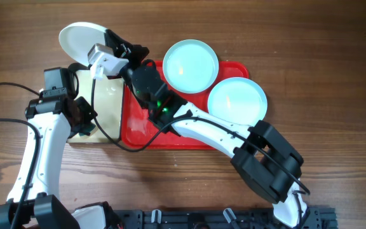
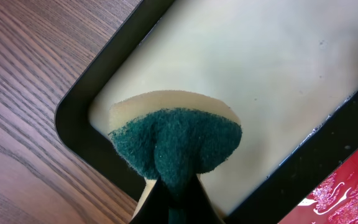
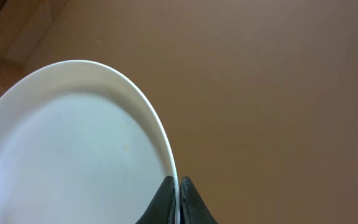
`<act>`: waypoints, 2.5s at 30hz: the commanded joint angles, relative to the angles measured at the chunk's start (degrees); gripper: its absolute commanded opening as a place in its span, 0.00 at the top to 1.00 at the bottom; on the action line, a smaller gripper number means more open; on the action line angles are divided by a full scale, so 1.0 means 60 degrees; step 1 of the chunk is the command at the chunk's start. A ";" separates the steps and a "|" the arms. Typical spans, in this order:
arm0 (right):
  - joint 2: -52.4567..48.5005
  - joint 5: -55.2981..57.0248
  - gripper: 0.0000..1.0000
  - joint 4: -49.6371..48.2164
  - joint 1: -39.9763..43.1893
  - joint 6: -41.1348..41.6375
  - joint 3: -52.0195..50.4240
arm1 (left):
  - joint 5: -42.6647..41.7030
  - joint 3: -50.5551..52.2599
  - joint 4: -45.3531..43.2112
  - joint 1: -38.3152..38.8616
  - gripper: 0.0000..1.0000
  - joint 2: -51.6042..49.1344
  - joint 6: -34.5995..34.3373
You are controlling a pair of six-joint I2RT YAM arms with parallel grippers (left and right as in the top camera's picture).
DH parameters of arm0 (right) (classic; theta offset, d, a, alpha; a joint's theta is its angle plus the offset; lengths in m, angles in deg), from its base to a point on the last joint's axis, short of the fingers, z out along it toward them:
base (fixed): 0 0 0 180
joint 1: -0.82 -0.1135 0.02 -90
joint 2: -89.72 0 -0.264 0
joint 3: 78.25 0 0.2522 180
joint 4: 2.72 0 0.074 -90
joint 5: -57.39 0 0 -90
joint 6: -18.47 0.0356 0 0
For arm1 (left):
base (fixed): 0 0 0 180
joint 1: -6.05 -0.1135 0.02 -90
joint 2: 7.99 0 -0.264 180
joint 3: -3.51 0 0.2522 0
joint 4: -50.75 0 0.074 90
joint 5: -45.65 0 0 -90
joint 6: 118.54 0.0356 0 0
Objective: Clean dirty plates on tray and stack at the side
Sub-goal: 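Lift the white plate with the right gripper and tilt it upright, then carry the white plate right and set it on the table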
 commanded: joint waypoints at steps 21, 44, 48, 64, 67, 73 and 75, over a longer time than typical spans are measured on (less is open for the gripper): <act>0.1730 -0.3563 0.96 0.6706 0.1213 0.9089 0.0189 | -0.0087 0.0051 0.0018 -0.0018 0.96 0.0131 0.0153; 0.3308 -1.0338 0.96 1.2903 0.9570 0.9796 0.0189 | -0.1155 0.0051 -0.0204 -0.0015 0.96 0.0131 0.0157; 0.3308 -0.9479 0.96 1.2990 1.0309 0.9799 0.0186 | -0.1956 0.0051 -0.0583 0.0288 0.96 0.0131 0.0189; 0.3126 -0.3927 0.96 1.3650 1.0954 1.0127 -0.0047 | -0.0499 0.0051 -0.1486 0.1894 0.96 0.0131 0.0441; 0.2841 -0.3927 0.96 1.3799 1.0972 1.0127 -0.0047 | -0.0503 0.0051 -0.1490 0.1894 0.96 0.0131 0.0441; 0.2350 -0.3894 0.96 1.3693 1.1154 1.0309 -0.0047 | -0.0503 0.0051 -0.1446 0.1894 0.96 0.0131 0.0441; 0.2164 -0.3894 0.96 1.3529 1.1278 1.0309 -0.0047 | -0.0503 0.0051 -0.1446 0.1894 0.96 0.0131 0.0441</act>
